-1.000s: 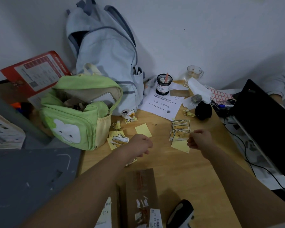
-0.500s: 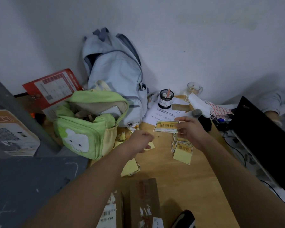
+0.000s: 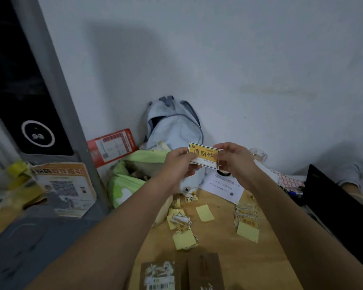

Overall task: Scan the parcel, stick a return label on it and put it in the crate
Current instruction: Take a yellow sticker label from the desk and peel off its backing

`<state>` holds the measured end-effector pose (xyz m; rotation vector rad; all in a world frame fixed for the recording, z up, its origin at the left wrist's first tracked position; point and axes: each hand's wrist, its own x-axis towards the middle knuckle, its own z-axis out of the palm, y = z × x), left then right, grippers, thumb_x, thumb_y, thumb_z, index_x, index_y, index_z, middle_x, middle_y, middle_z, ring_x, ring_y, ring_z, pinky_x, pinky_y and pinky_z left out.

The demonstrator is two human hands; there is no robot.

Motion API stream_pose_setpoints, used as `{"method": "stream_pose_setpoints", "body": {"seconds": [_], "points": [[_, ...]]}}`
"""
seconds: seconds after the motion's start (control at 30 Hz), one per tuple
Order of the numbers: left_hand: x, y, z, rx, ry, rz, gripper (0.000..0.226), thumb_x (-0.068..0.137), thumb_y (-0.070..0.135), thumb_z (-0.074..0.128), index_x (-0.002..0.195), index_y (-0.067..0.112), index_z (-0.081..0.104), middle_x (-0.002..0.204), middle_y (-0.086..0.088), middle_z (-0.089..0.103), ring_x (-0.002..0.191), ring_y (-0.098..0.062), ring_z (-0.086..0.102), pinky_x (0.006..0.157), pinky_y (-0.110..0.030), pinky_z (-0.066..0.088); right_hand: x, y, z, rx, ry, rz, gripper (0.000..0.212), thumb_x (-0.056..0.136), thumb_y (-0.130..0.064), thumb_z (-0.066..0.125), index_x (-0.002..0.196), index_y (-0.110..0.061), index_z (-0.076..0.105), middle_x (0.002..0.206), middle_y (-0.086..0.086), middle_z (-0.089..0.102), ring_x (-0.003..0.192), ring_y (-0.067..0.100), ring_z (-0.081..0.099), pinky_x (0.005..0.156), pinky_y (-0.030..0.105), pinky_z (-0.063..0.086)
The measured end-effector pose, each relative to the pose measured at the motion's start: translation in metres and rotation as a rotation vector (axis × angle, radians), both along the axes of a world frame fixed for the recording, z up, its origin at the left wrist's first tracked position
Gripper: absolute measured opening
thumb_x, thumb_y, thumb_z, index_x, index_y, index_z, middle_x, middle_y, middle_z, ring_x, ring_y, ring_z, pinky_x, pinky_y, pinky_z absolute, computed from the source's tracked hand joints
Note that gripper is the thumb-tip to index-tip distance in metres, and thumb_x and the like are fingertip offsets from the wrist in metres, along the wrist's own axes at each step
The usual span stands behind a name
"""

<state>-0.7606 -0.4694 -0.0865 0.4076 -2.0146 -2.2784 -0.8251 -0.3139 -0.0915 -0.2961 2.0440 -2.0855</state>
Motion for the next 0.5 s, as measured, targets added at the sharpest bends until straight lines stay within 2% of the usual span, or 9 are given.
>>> {"method": "stream_pose_setpoints", "body": {"seconds": [0.1,0.23,0.37,0.5], "points": [[0.018,-0.014,0.023,-0.037,0.081,0.054,0.015,0.091,0.01,0.055,0.081,0.018,0.062,0.082,-0.003,0.069,0.065,-0.014,0.063,0.055,-0.021,0.049,0.02,-0.016,0.024,-0.023,0.068,-0.028,0.016,0.082,0.004,0.063,0.089,-0.009,0.068,0.082,0.014,0.07,0.066,0.024,0.058,0.063,0.031,0.047],[0.039,-0.038,0.048,0.013,0.148,0.135,0.018,0.09,0.011,0.056,0.075,0.019,0.062,0.085,-0.005,0.066,0.072,-0.017,0.059,0.06,-0.025,0.046,0.047,-0.036,0.059,-0.058,0.186,-0.091,0.015,0.083,0.001,0.065,0.095,-0.007,0.069,0.076,0.01,0.069,0.059,0.017,0.06,0.061,0.028,0.05],[0.056,-0.052,0.069,0.064,0.21,0.18,0.015,0.089,0.009,0.056,0.078,0.016,0.062,0.084,-0.006,0.066,0.074,-0.018,0.058,0.058,-0.024,0.046,0.072,-0.052,0.092,-0.069,0.3,-0.077,0.01,0.083,-0.003,0.067,0.084,-0.013,0.069,0.072,0.006,0.071,0.06,0.018,0.064,0.063,0.03,0.053],[0.069,-0.056,0.087,0.108,0.283,0.175,0.016,0.089,0.006,0.055,0.078,0.016,0.061,0.079,-0.005,0.065,0.069,-0.016,0.058,0.056,-0.023,0.045,0.088,-0.064,0.118,-0.095,0.301,-0.096,0.007,0.088,-0.01,0.063,0.086,-0.012,0.07,0.072,0.005,0.068,0.049,0.015,0.06,0.051,0.025,0.051]]}}
